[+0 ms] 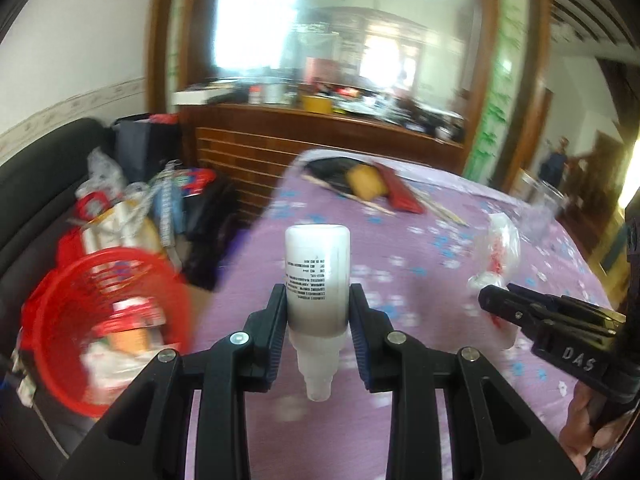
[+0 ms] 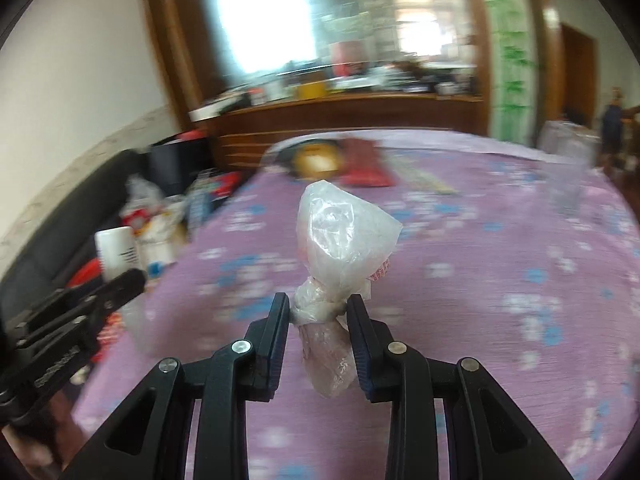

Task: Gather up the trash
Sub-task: 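Carry the bottle with the left tool while the right tool carries the bag into the red basket, releasing both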

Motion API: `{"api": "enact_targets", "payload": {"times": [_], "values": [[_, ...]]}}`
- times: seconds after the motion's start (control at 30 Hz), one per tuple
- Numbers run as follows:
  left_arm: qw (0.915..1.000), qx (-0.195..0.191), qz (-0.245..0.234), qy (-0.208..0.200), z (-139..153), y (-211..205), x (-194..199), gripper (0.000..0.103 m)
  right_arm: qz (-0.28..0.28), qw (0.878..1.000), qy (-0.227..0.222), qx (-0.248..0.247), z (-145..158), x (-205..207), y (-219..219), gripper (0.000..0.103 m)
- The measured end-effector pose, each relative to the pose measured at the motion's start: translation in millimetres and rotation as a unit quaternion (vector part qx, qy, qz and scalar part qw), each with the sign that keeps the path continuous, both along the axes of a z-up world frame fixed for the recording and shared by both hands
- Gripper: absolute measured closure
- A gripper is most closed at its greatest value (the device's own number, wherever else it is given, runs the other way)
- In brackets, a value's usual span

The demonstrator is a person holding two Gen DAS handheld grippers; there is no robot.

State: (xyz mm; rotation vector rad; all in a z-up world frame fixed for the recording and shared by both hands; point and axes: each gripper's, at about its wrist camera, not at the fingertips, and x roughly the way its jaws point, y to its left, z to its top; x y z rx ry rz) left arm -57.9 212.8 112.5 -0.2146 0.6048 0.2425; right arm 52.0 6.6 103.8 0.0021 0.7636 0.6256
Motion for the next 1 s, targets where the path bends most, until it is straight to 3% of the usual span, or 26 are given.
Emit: {"api": "enact_targets", "payload": {"times": [0.23,0.5,0.57,0.6,0.63,0.67,0.77,0.87,0.93,1.0], "values": [[0.9950,-0.026,0.096,0.010,-14.9,112.7,-52.3,0.074,0.120,0.991,0.046,0.032,13.5,-22.8,118.3,0.070],[0.9894,-0.056,0.131,0.029,-44.9,178.4,-69.4,0.074,0.190,0.978,0.082,0.026,0.7,-38.8,231.5,0.069],[0.9892,-0.058,0.132,0.028,-48.4,184.3,-72.6,0.070,0.197,0.975,0.097,0.025,-9.4,-37.6,252.3,0.068],[0.9888,-0.059,0.134,0.026,-49.6,187.5,-74.2,0.059,0.201,0.974,0.105,0.023,-15.6,-36.4,262.1,0.064],[0.9885,-0.060,0.137,0.023,-50.3,189.0,-74.6,0.045,0.204,0.972,0.112,0.024,-18.5,-34.5,267.1,0.054],[0.9884,-0.059,0.139,0.015,-49.5,189.7,-77.9,0.041,0.201,0.972,0.116,0.027,-20.3,-31.3,269.2,0.047],[0.9890,-0.043,0.142,-0.001,-43.3,184.0,-87.0,0.038,0.191,0.974,0.112,0.042,-16.5,-26.1,260.8,0.042],[0.9883,-0.026,0.149,-0.020,-32.1,167.3,-101.0,0.025,0.166,0.980,0.096,0.048,-6.1,-30.2,233.6,0.040],[0.9880,0.001,0.150,-0.036,-24.7,146.8,-111.1,0.011,0.154,0.985,0.071,0.042,3.2,-42.0,208.5,0.031],[0.9881,0.032,0.144,-0.045,-18.8,123.3,-120.3,0.006,0.121,0.992,0.026,0.015,10.9,-61.5,181.7,0.024]]}}
